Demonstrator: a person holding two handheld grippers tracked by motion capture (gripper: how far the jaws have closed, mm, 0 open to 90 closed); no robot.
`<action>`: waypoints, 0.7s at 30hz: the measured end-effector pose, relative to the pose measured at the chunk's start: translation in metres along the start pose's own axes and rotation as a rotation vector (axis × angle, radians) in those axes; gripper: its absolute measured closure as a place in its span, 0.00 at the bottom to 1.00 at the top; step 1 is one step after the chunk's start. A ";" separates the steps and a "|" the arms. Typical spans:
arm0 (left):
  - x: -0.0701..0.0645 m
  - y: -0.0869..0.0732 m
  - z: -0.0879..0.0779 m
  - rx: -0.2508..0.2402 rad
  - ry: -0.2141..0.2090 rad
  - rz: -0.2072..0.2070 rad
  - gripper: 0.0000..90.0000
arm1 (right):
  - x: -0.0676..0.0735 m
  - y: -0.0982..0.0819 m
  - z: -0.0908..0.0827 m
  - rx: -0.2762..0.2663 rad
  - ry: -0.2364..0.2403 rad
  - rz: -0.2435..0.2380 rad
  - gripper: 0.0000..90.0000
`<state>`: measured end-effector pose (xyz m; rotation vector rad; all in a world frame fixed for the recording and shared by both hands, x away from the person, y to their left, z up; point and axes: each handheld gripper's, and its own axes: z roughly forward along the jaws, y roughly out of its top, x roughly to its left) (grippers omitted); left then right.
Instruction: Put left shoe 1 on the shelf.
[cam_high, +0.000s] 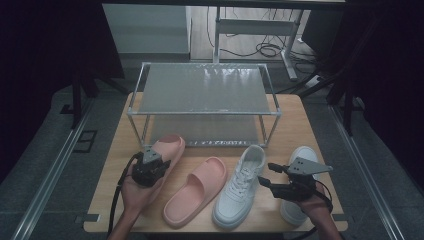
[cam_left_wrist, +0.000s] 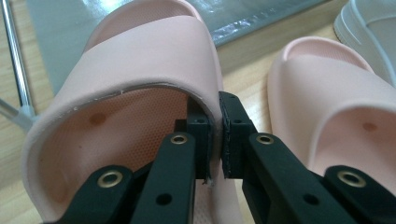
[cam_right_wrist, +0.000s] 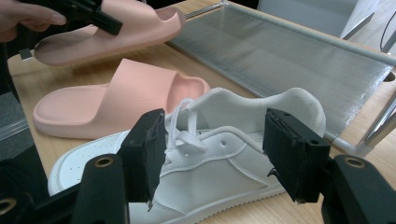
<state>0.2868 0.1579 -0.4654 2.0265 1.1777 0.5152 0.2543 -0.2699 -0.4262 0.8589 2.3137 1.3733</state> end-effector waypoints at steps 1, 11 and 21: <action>0.001 0.002 0.001 -0.001 0.000 -0.001 0.94 | 0.000 0.000 0.000 0.000 0.002 0.000 0.44; 0.005 0.020 0.016 0.001 0.002 0.004 0.94 | -0.001 0.000 0.000 -0.005 0.005 0.002 0.44; 0.005 0.043 0.037 -0.010 0.015 0.020 0.94 | -0.001 -0.001 0.002 0.000 0.004 0.003 0.44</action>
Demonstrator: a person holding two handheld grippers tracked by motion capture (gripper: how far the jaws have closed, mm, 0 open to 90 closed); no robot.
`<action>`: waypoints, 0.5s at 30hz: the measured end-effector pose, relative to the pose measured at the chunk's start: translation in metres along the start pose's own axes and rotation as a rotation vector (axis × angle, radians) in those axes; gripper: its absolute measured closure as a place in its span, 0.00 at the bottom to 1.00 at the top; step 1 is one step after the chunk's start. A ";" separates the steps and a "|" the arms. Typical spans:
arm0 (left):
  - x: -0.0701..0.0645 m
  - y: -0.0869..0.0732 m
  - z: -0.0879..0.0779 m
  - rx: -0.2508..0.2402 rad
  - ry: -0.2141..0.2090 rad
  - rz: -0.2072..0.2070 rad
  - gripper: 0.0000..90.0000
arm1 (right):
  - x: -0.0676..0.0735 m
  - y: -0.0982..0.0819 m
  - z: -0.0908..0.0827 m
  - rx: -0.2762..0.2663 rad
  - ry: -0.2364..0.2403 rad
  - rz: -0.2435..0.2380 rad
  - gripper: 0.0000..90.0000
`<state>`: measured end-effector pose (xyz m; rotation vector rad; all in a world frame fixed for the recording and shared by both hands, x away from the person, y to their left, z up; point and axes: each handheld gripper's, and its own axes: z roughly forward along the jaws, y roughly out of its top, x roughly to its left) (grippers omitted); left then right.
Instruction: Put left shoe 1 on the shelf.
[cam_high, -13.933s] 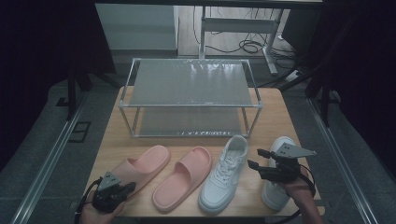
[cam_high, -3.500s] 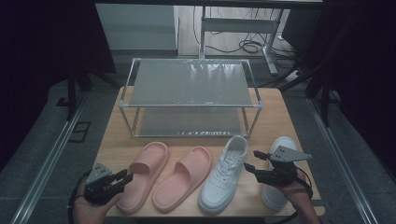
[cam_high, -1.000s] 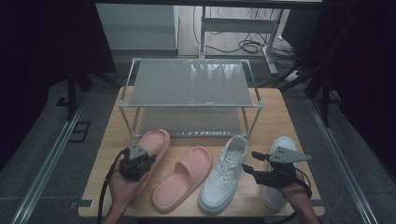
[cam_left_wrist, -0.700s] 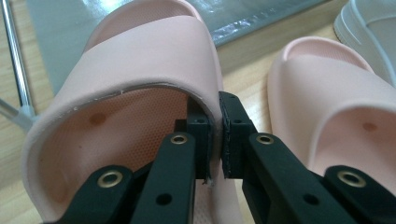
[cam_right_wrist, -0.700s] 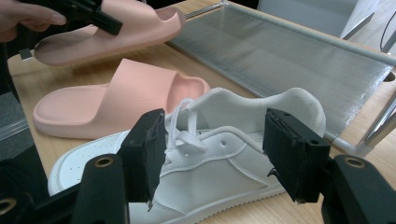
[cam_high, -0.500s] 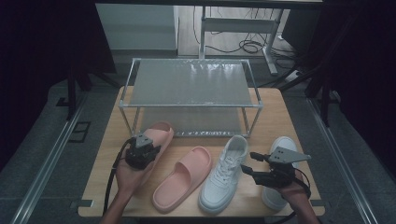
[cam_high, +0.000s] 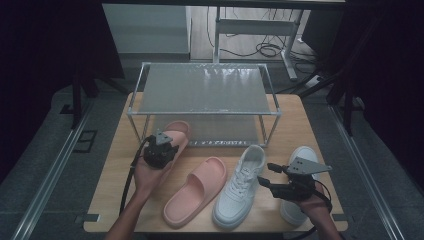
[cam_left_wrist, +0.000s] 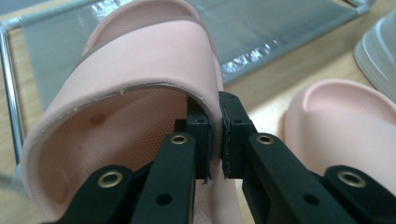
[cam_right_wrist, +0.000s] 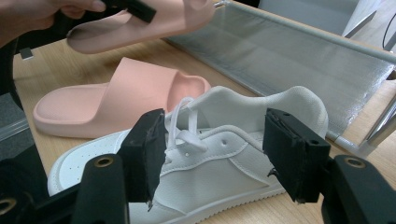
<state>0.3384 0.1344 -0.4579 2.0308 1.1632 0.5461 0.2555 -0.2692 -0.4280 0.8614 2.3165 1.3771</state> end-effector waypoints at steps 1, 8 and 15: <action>0.001 0.002 0.003 -0.004 0.004 0.002 0.94 | 0.000 0.000 0.000 0.001 0.000 0.000 0.44; 0.000 0.013 0.026 0.008 0.028 0.022 0.94 | -0.001 -0.001 0.001 0.007 -0.003 0.002 0.44; 0.000 0.018 0.047 0.009 0.056 0.022 0.94 | -0.001 0.000 -0.001 0.002 -0.005 0.000 0.44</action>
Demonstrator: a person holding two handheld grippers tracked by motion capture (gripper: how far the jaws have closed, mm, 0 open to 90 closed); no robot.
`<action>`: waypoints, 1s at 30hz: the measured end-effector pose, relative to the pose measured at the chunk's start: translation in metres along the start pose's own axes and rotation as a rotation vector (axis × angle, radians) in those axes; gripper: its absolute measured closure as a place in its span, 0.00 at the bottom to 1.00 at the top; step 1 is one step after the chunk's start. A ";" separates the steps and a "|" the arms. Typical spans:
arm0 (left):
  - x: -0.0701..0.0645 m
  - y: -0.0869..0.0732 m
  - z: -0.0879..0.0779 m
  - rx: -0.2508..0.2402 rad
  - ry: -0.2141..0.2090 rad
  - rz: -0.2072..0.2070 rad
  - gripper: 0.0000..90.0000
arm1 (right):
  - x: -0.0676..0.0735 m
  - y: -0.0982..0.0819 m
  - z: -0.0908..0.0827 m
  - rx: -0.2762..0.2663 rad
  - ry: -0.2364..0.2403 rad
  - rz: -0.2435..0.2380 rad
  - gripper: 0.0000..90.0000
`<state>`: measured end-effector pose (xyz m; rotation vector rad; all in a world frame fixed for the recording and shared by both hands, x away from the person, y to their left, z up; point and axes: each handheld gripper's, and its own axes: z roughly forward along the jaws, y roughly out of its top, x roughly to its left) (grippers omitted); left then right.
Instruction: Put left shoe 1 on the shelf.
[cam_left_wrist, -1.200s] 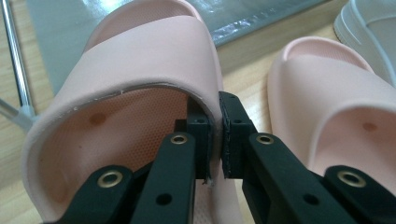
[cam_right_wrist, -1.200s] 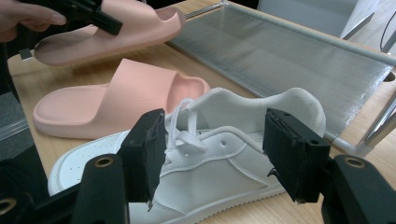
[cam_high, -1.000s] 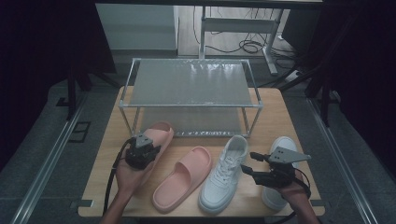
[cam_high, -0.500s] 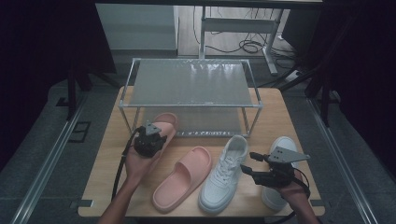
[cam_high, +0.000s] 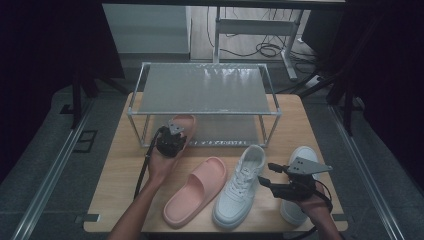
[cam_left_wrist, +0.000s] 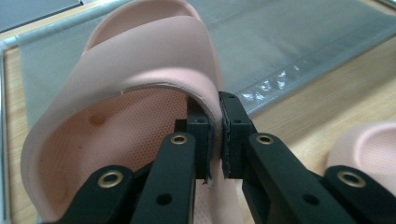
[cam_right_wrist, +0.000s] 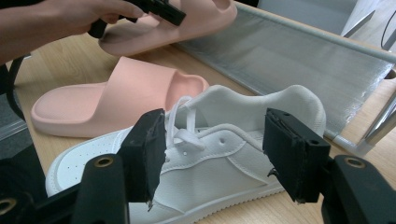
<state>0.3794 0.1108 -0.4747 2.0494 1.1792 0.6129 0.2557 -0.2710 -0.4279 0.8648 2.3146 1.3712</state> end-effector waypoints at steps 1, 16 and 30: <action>-0.001 0.001 0.003 0.004 0.004 0.001 0.94 | 0.000 0.000 0.000 0.000 0.000 0.000 0.44; -0.007 0.010 0.036 0.022 0.045 -0.014 0.94 | -0.002 0.000 -0.002 -0.009 -0.004 0.004 0.44; -0.003 0.008 0.043 0.039 0.059 -0.036 0.78 | -0.002 0.000 -0.003 -0.009 -0.006 0.002 0.44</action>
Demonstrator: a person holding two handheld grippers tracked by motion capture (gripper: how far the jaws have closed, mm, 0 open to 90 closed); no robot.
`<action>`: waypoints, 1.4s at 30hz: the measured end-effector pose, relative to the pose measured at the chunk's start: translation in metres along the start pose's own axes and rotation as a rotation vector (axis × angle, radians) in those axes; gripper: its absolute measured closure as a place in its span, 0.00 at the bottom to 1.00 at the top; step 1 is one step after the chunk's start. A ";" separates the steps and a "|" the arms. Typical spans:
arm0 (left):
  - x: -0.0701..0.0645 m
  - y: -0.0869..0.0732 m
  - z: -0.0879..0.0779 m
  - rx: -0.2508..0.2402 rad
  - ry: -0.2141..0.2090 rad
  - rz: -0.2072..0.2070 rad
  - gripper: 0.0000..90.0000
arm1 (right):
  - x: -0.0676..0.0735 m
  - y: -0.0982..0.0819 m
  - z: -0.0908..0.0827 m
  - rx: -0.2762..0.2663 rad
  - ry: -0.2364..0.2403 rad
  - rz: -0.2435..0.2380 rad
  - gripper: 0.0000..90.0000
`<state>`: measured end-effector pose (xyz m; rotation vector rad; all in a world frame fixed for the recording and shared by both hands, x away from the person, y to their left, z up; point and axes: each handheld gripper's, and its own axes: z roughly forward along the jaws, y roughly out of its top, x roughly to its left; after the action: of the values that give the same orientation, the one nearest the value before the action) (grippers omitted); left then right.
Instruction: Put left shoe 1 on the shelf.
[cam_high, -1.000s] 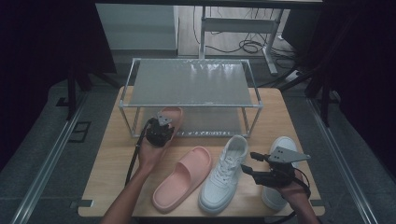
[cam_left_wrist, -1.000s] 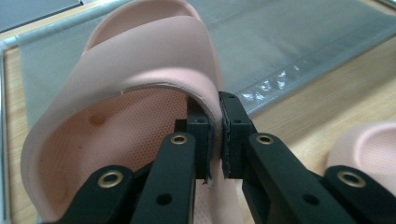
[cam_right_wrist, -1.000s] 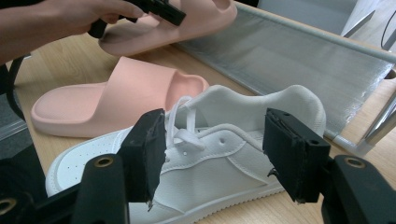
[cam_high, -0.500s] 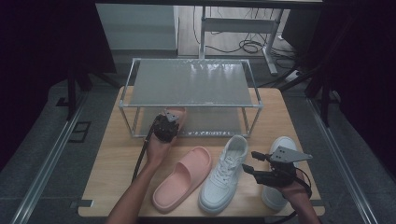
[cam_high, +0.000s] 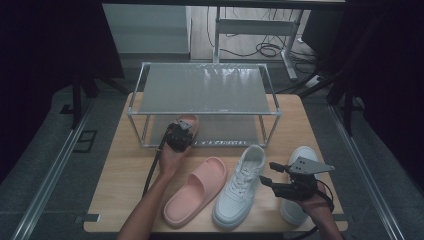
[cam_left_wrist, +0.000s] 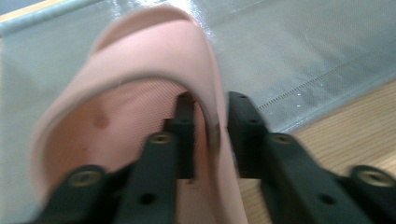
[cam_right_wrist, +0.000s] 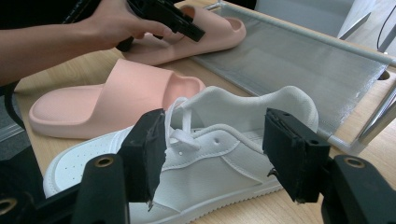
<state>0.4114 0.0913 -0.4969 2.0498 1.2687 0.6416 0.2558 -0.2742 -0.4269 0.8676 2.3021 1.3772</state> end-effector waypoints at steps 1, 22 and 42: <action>0.001 0.000 -0.003 -0.006 -0.004 0.001 0.73 | 0.000 0.000 0.000 0.003 -0.001 -0.001 0.44; 0.006 -0.042 -0.081 -0.021 -0.180 0.049 1.00 | 0.002 0.000 0.002 0.007 -0.002 -0.005 0.44; 0.038 -0.110 -0.123 0.010 -0.182 0.035 1.00 | 0.006 0.001 0.006 0.011 0.002 -0.010 0.45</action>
<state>0.2770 0.1943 -0.4915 2.0912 1.1351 0.4528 0.2547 -0.2661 -0.4292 0.8569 2.3146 1.3623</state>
